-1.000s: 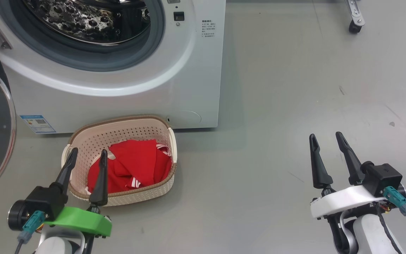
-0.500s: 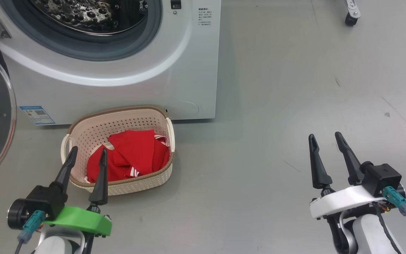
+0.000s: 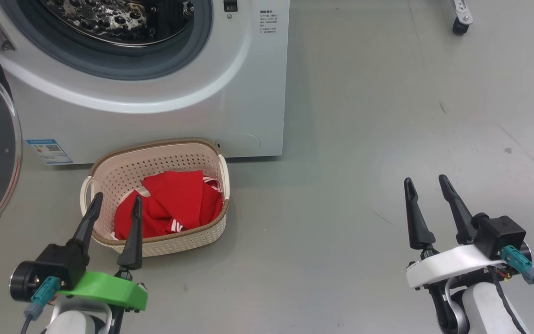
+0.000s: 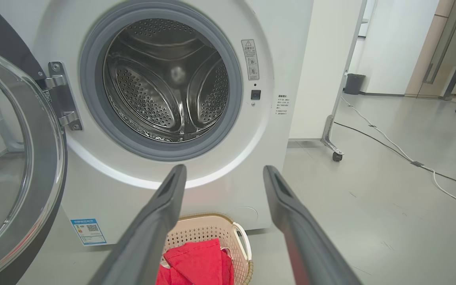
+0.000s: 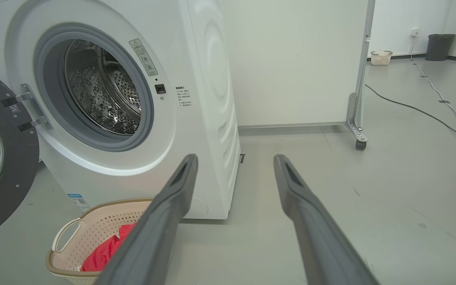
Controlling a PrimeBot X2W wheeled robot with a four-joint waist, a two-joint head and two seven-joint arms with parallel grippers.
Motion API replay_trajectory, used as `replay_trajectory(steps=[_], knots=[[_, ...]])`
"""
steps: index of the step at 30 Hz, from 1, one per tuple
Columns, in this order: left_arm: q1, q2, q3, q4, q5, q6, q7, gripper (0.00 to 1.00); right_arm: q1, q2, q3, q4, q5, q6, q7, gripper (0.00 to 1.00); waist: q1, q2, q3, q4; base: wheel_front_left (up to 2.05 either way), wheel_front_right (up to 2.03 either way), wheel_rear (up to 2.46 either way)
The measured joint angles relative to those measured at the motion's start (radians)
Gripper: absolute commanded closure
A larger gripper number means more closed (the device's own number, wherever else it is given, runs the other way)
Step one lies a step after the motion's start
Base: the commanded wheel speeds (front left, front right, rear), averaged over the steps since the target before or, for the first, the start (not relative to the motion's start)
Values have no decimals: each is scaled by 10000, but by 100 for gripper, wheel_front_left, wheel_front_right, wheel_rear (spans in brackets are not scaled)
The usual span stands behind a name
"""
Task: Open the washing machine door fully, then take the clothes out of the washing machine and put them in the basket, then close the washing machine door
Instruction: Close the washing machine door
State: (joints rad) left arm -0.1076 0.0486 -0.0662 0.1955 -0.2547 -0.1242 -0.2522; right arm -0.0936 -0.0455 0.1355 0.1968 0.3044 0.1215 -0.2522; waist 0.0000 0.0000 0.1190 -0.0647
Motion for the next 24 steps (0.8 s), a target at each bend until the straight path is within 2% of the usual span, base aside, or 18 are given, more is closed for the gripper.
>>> replay_trajectory(steps=[12,24], knots=[[0,0,-182,113,23,0,0,0,1,0,-38,35,0,0,0,0,0,0,-51,77,0,0,0],[-1,-15,-380,447,121,0,0,0,8,-44,-44,-59,-61,0,0,0,0,0,94,812,0,0,0]])
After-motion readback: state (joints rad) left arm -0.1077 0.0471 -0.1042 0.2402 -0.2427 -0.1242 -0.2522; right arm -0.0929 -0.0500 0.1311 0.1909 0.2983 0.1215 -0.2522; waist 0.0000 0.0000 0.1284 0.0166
